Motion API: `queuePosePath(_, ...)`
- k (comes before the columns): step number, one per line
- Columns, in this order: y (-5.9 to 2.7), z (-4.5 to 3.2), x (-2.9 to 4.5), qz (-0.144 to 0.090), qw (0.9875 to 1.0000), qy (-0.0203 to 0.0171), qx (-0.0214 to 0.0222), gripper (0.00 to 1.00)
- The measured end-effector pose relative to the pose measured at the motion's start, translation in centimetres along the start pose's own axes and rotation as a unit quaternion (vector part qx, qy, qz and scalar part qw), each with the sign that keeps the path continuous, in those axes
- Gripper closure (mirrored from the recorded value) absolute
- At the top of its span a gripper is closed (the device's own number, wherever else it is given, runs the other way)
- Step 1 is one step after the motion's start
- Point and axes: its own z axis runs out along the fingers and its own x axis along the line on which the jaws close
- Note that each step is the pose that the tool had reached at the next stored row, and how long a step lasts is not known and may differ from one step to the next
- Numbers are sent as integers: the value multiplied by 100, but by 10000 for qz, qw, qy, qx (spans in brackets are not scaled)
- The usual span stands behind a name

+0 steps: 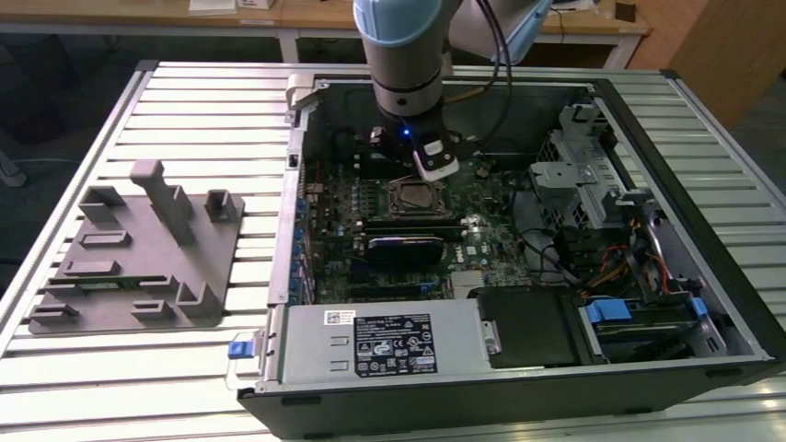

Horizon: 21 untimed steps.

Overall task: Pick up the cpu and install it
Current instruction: 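Install the first cpu locking lever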

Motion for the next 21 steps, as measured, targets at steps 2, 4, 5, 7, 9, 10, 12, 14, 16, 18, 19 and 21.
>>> queuePosePath(2,6,4,2,96,9999,-29,13,89)
queuePosePath(4,12,9,5,193,9998,-58,25,89)
queuePosePath(5,16,12,6,237,9997,-72,31,89)
queuePosePath(7,91,39,27,386,9992,-116,51,89)
queuePosePath(9,108,46,32,398,9991,-120,51,89)
queuePosePath(10,111,47,33,401,9991,-121,51,89)
queuePosePath(12,111,51,34,409,9991,-123,52,89)
queuePosePath(14,110,57,34,428,9990,-130,55,89)
queuePosePath(16,108,63,34,442,9989,-135,57,89)
queuePosePath(18,106,70,34,451,9989,-139,58,89)
queuePosePath(19,105,75,34,455,9988,-142,58,89)
queuePosePath(21,102,85,35,462,9988,-147,59,89)
